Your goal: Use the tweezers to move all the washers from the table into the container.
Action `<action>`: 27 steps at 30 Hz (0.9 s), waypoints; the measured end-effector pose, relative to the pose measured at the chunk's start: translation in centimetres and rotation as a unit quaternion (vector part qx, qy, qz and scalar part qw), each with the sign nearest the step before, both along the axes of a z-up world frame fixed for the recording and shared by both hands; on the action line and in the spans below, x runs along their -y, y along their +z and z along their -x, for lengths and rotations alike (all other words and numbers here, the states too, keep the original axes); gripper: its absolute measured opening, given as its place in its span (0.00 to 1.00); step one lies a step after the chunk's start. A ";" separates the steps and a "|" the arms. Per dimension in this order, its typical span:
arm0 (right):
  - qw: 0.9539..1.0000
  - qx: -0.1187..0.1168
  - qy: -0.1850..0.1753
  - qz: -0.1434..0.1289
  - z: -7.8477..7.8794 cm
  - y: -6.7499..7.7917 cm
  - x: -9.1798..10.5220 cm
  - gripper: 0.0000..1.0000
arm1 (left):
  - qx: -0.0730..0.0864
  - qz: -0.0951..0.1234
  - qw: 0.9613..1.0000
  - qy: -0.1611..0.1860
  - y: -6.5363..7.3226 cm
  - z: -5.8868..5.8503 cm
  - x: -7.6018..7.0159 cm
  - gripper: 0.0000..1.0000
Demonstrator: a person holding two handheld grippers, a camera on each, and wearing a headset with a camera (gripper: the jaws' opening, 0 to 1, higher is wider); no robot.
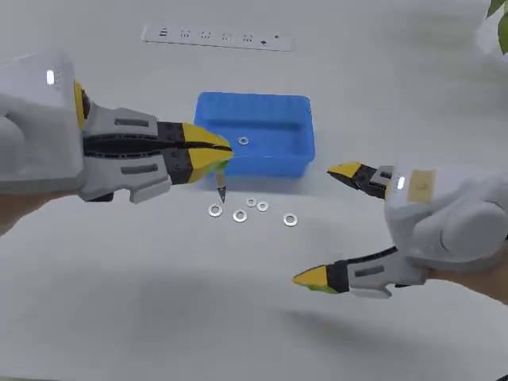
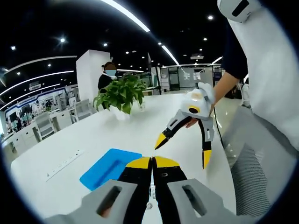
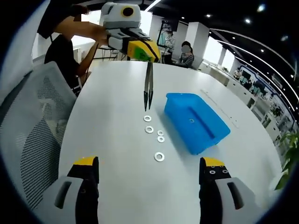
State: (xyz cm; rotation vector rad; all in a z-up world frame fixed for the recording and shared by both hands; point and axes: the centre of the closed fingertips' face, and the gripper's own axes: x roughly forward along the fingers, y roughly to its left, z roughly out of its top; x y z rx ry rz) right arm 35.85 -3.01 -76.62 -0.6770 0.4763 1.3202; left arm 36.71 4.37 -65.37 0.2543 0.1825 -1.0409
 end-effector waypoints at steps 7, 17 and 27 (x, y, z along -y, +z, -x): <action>0.999 -0.031 -0.008 -0.017 1.9 -0.5 -0.1 0.99 | -0.011 0.007 1.000 -0.003 -1.5 0.2 0.5 0.04; 0.995 -0.063 -0.056 -0.054 1.1 -0.2 0.1 1.00 | -0.015 0.015 1.000 -0.002 -2.4 -1.0 0.7 0.04; 0.995 -0.066 -0.064 -0.049 0.8 -0.8 1.1 1.00 | -0.026 0.012 1.000 -0.002 -3.7 -1.5 0.7 0.04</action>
